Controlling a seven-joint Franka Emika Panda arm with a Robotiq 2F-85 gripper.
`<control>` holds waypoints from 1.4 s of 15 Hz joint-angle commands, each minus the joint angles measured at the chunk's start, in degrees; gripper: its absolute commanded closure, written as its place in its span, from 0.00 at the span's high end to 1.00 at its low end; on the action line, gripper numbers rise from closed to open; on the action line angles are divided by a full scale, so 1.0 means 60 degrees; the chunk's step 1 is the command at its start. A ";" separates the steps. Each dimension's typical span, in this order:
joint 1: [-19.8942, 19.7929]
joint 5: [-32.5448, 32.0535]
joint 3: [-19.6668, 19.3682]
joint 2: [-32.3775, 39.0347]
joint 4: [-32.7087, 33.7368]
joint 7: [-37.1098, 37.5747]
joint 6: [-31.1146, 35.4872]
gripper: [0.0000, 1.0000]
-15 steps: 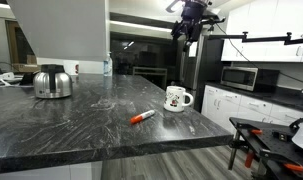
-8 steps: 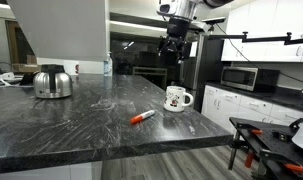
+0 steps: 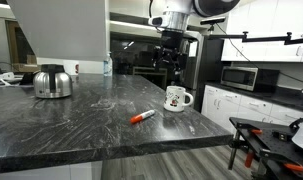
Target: Put the marker into the mug.
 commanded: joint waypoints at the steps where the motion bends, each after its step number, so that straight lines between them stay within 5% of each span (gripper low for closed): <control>1: -0.0265 -0.0010 0.0266 -0.0014 0.0018 0.0009 -0.0032 1.00; 11: -0.0756 0.0403 0.0803 0.2053 0.1316 -0.3696 0.0797 1.00; 21: -0.0975 0.0735 0.1776 0.4504 0.3333 -0.3752 0.0427 1.00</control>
